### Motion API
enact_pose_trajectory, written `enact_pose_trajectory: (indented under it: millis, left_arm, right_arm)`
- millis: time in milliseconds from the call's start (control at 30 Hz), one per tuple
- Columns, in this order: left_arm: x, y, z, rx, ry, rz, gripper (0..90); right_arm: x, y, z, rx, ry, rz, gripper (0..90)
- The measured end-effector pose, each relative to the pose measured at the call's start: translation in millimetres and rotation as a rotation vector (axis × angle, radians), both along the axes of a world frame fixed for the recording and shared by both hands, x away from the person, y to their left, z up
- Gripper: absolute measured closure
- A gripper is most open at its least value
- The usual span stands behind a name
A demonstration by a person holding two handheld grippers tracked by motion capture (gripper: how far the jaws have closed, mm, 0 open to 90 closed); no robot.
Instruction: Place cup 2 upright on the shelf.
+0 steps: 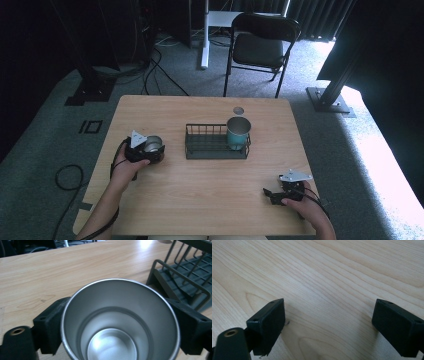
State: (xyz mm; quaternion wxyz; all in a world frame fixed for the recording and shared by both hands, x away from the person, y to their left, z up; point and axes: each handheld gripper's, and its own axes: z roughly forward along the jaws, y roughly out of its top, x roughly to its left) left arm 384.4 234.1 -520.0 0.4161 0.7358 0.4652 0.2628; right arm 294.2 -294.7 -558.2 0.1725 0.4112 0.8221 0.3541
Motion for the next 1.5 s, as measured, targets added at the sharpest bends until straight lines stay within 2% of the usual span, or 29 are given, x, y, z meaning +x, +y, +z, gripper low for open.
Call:
enact_pose_trajectory:
  millis: [33, 267, 300, 367, 733, 1033, 1500]
  left_arm:
    - [-0.3, -0.4, 0.1, 0.009, -0.004, -0.002, 13.4]
    - [-0.8, 1.6, 2.3, -0.010, 0.005, -0.006, 13.9]
    - [-1.1, 1.9, 3.2, -0.011, -0.004, -0.009, 13.9]
    - [-1.4, 3.6, 6.0, -0.038, -0.009, -0.004, 13.9]
    - [-3.6, 7.4, 25.7, -0.053, -0.019, -0.028, 13.9]
    - [-2.8, 0.8, 50.2, -0.070, -0.043, -0.065, 13.9]
    - [2.0, -10.7, 94.8, -0.077, -0.111, -0.099, 13.9]
  right_arm:
    - [0.0, 0.0, 0.0, 0.000, 0.000, 0.000, 11.0]
    - [0.0, 0.0, 0.0, 0.000, 0.000, 0.000, 11.1]
    - [0.0, 0.0, 0.0, 0.000, 0.000, 0.000, 11.0]
    - [0.0, 0.0, 0.0, 0.000, 0.000, 0.000, 11.1]
    - [-0.1, 0.1, 0.0, 0.000, 0.000, -0.001, 11.0]
    - [-0.1, 0.0, 0.0, 0.000, 0.001, -0.001, 11.1]
    - [0.0, 0.0, 0.0, 0.000, 0.000, 0.000, 11.1]
